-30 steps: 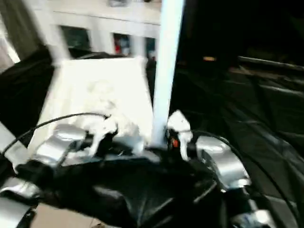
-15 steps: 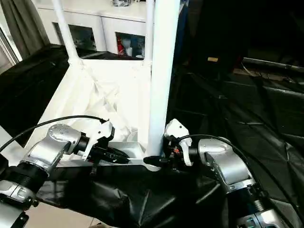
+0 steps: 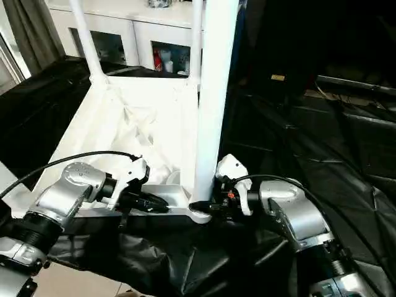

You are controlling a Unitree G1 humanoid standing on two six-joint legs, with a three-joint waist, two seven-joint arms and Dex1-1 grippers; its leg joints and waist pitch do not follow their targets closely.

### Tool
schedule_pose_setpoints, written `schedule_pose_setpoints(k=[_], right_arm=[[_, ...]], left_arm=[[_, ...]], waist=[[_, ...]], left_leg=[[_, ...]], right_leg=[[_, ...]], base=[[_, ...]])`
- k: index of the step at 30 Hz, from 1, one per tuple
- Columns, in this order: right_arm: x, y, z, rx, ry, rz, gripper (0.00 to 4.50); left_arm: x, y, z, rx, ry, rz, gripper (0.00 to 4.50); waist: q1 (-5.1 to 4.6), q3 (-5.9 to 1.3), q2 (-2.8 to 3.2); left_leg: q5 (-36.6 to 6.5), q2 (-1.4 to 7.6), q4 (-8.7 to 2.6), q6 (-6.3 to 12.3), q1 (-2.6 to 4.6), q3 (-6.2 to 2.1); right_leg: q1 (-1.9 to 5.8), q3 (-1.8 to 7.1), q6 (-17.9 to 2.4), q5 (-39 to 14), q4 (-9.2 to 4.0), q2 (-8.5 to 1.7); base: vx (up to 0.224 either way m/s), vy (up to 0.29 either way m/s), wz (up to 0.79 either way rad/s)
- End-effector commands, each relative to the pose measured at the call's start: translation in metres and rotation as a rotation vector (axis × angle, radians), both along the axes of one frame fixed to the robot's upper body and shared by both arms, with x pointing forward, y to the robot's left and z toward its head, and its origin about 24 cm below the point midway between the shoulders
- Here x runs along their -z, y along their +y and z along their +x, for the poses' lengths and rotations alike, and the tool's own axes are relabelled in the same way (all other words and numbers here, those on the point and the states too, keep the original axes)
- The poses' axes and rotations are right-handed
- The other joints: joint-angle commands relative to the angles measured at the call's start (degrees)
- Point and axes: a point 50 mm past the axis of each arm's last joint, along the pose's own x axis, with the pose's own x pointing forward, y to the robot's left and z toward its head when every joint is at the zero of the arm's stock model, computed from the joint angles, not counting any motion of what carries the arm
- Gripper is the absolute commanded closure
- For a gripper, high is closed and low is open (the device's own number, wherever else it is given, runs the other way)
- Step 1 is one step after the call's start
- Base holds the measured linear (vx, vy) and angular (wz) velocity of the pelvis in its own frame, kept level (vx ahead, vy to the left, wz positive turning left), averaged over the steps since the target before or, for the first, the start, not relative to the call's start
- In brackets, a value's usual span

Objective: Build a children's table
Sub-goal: Rotate leg to tighten

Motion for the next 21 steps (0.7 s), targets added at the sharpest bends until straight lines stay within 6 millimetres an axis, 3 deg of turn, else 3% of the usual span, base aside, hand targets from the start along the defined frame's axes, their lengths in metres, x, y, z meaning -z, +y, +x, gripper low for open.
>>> schedule_pose_setpoints(k=[1, 2, 4, 6, 9, 11, 13, 15, 17, 18, 19, 21], right_arm=[[0.020, 0.012, 0.006, 0.161, 0.025, -0.068, 2.10], [0.023, 0.014, 0.009, 0.229, 0.033, -0.068, 2.10], [0.027, 0.018, 0.012, 0.319, 0.054, -0.056, 2.12], [0.029, 0.023, 0.016, 0.411, 0.071, -0.044, 2.31], [0.032, 0.039, 0.023, 0.547, 0.070, -0.045, 2.39], [0.032, 0.045, 0.025, 0.575, 0.068, -0.036, 2.40], [0.030, 0.056, 0.026, 0.544, 0.066, -0.021, 2.40], [0.027, 0.064, 0.026, 0.491, 0.037, -0.021, 2.40], [0.024, 0.065, 0.025, 0.461, 0.018, -0.008, 2.40], [0.020, 0.064, 0.026, 0.449, 0.016, 0.029, 2.08], [0.017, 0.060, 0.027, 0.449, 0.021, 0.059, 1.76], [0.014, 0.056, 0.028, 0.444, 0.026, 0.088, 1.74]], left_arm=[[0.001, -0.019, 0.013, -0.127, -0.090, 0.018, 4.50], [0.002, -0.023, 0.016, -0.165, -0.097, 0.019, 4.50], [0.003, -0.031, 0.020, -0.212, -0.096, 0.020, 4.50], [0.003, -0.040, 0.022, -0.248, -0.097, 0.019, 4.50], [0.002, -0.072, 0.025, -0.294, -0.105, 0.011, 4.50], [0.002, -0.080, 0.026, -0.303, -0.116, 0.010, 4.50], [0.001, -0.086, 0.026, -0.301, -0.127, 0.007, 4.50], [0.000, -0.088, 0.026, -0.291, -0.134, 0.004, 4.50], [0.001, -0.085, 0.025, -0.267, -0.131, 0.006, 4.50], [0.002, -0.081, 0.023, -0.238, -0.125, 0.011, 4.50], [0.004, -0.077, 0.022, -0.223, -0.117, 0.017, 4.50], [0.005, -0.072, 0.022, -0.208, -0.112, 0.022, 4.50]], waist=[[-0.54, -2.15, -0.02], [-0.57, -2.16, -0.02], [-1.23, -2.06, -0.08], [-1.72, -2.11, 0.09], [-2.18, -2.19, -0.07], [-2.03, -2.27, -0.25], [-2.02, -2.33, 0.05], [-2.01, -2.27, 0.38], [-2.01, -2.31, 0.14], [-1.91, -2.31, 0.63], [-2.03, -2.32, 0.52], [-2.08, -2.42, 0.34]], left_leg=[[-18.7, 1.64, -3.97, -1.29, 0.35, -0.54], [-20.1, 1.61, -3.93, -1.98, 0.71, -0.79], [-22.6, 1.60, -4.28, -2.57, 0.66, -1.23], [-24.0, 1.55, -4.22, -2.31, 1.00, -1.30], [-24.3, 1.55, -4.30, -2.41, 1.01, -1.44], [-24.4, 1.60, -4.38, -2.03, 1.14, -1.43], [-23.9, 1.74, -4.67, -1.66, 0.73, -1.47], [-24.3, 1.74, -4.73, -1.70, 0.74, -1.48], [-24.3, 1.73, -4.71, -1.55, 0.73, -1.36], [-24.1, 1.71, -4.69, -1.38, 0.81, -1.34], [-23.8, 1.68, -4.69, -1.17, 0.67, -1.25], [-22.6, 1.68, -4.77, -0.73, 0.34, -1.26]], right_leg=[[2.06, 2.07, -9.0, -22.1, -5.10, -3.24], [1.96, 1.98, -7.8, -25.9, -5.36, -3.47], [1.83, 1.86, -4.4, -32.4, -6.16, -3.57], [1.39, 1.88, -3.8, -33.2, -6.66, -3.52], [1.24, 1.74, -4.3, -31.6, -6.59, -3.35], [1.36, 1.73, -4.3, -30.4, -6.70, -3.38], [1.69, 1.84, -5.0, -27.1, -6.46, -3.36], [1.68, 1.96, -5.4, -25.5, -6.30, -3.36], [1.78, 2.07, -5.8, -24.4, -6.22, -3.38], [1.72, 2.15, -6.2, -23.9, -6.17, -3.43], [1.87, 2.17, -6.3, -23.5, -6.16, -3.39], [2.22, 2.13, -6.3, -23.2, -6.07, -3.46]], base=[[-0.054, -0.002, -0.04], [-0.054, -0.002, -0.04], [-0.055, 0.010, -0.06], [-0.026, 0.006, -0.03], [0.000, 0.000, 0.00], [0.000, 0.000, 0.00], [0.000, 0.000, 0.00], [0.000, 0.000, 0.00], [0.000, 0.000, 0.00], [0.000, 0.000, 0.00], [0.000, 0.000, 0.00], [0.000, 0.000, 0.00]])
